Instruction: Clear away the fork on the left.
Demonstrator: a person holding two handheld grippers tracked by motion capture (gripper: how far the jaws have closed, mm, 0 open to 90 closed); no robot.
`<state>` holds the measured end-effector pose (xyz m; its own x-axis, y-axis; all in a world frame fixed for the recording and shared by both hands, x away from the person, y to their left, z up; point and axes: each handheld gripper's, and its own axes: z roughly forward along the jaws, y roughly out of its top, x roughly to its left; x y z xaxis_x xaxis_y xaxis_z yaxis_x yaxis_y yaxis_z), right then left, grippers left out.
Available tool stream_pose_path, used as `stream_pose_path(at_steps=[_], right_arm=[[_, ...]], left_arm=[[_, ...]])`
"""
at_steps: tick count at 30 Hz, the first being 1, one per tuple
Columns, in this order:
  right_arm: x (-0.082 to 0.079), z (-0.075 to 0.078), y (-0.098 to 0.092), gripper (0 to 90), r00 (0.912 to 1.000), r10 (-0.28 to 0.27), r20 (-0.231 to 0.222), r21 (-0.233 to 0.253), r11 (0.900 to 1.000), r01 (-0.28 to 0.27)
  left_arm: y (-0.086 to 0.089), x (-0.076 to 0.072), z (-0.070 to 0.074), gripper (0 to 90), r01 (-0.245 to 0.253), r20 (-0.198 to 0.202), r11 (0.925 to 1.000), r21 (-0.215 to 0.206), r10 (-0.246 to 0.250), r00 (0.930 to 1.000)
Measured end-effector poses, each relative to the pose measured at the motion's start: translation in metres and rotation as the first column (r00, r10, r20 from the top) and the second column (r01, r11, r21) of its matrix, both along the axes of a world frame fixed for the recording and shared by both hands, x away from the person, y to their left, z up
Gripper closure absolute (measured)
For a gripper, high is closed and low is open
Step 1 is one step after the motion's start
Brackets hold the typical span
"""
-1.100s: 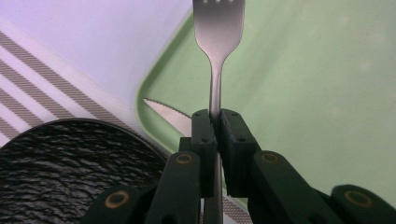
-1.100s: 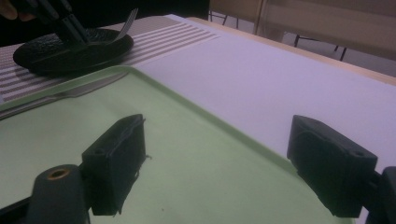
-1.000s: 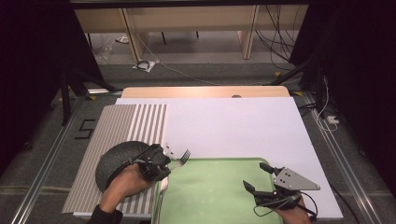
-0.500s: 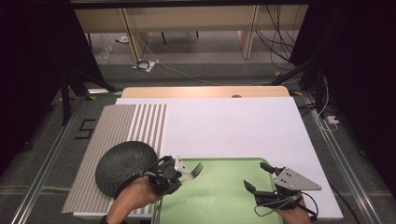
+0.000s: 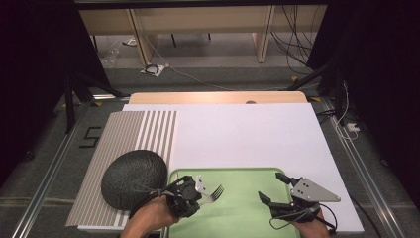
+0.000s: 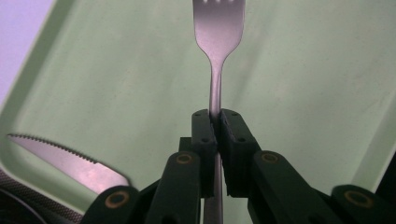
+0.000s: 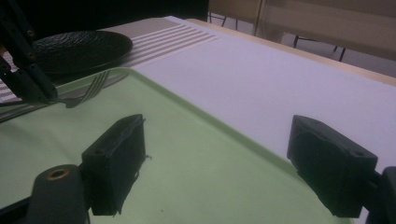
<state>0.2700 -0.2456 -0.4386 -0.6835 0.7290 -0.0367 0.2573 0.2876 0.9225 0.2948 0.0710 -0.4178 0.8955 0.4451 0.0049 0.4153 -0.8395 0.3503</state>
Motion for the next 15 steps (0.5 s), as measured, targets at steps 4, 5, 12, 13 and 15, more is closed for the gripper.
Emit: stream_pose_path(at_steps=[4, 5, 12, 13, 15], right_arm=[[0.0, 0.0, 0.0, 20.2, 1.0, 0.002, 0.0, 0.002, 1.0, -0.002], [0.0, 0.0, 0.0, 20.2, 1.0, 0.001, 0.001, 0.002, 1.0, -0.001], [0.0, 0.0, 0.0, 20.3, 1.0, 0.0, -0.001, -0.003, 1.0, 0.0], [0.0, 0.0, 0.0, 20.3, 1.0, -0.001, 0.0, -0.001, 1.0, 0.001], [0.0, 0.0, -0.001, 20.2, 1.0, -0.001, 0.001, -0.002, 1.0, 0.001]], left_arm=[[-0.006, -0.005, -0.004, 84.5, 0.021, -0.009, 0.9997, 0.008, -0.021, 0.9997], [-0.007, -0.006, -0.005, 84.5, 0.02, -0.012, 0.9998, 0.004, -0.02, 0.9997], [-0.015, -0.012, -0.014, 84.5, 0.041, -0.06, 0.9991, 0.006, -0.041, 0.9973], [-0.016, -0.013, -0.014, 84.4, 0.039, -0.063, 0.9992, 0.006, -0.038, 0.9973], [-0.016, -0.014, -0.016, 84.5, 0.043, -0.064, 0.999, 0.012, -0.042, 0.997]])
